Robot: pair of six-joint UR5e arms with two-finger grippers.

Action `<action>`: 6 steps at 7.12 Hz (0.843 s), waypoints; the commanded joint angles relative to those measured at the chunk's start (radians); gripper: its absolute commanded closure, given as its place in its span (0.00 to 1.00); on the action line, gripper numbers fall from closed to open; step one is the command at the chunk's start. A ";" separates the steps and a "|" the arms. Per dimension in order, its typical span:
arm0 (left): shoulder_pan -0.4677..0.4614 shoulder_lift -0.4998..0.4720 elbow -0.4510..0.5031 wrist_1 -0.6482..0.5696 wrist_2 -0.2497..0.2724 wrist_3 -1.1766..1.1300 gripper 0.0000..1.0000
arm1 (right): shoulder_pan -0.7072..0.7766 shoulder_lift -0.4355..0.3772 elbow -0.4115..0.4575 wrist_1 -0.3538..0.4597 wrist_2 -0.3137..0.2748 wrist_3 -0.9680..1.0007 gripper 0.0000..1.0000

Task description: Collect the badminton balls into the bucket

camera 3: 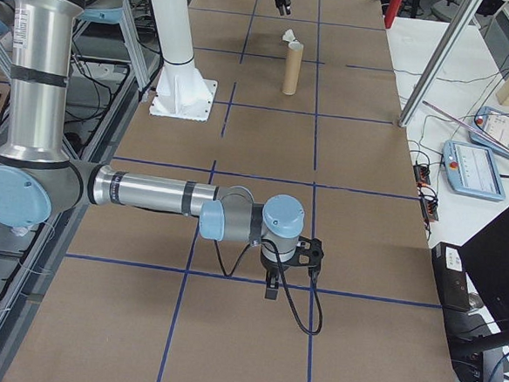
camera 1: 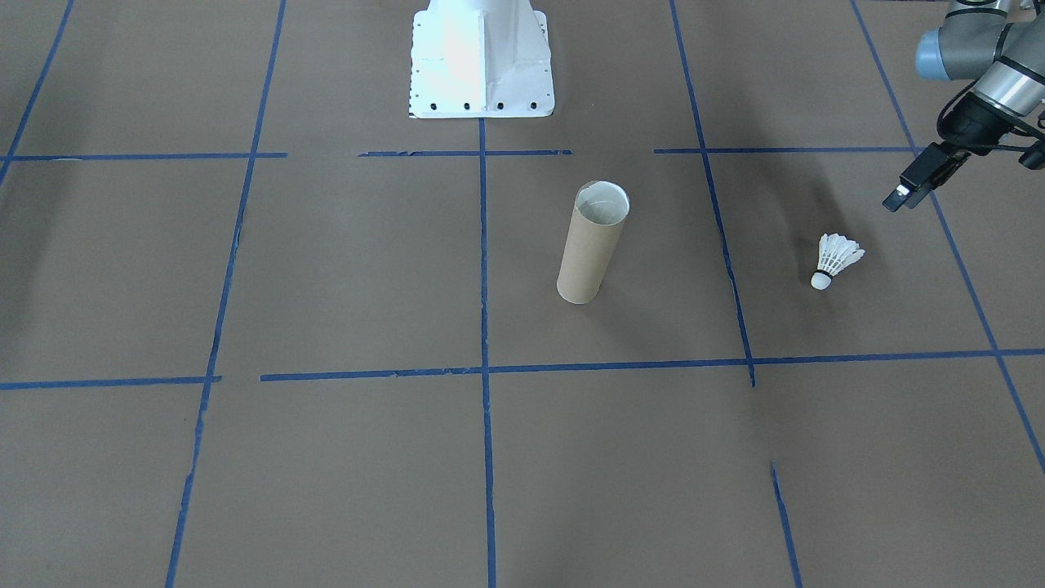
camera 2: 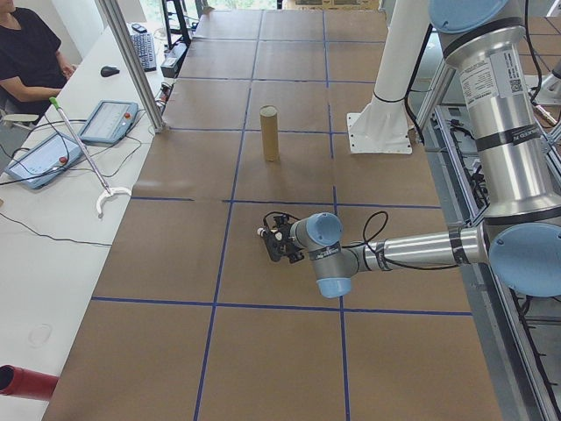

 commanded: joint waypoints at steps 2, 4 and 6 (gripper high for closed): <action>0.119 -0.006 0.010 -0.116 0.184 -0.260 0.00 | 0.001 -0.001 0.000 0.000 0.001 0.001 0.00; 0.237 -0.013 0.011 -0.123 0.327 -0.367 0.00 | -0.001 -0.001 0.000 0.000 0.000 0.001 0.00; 0.244 -0.044 0.049 -0.132 0.378 -0.387 0.00 | -0.001 -0.001 0.000 0.000 0.000 0.000 0.00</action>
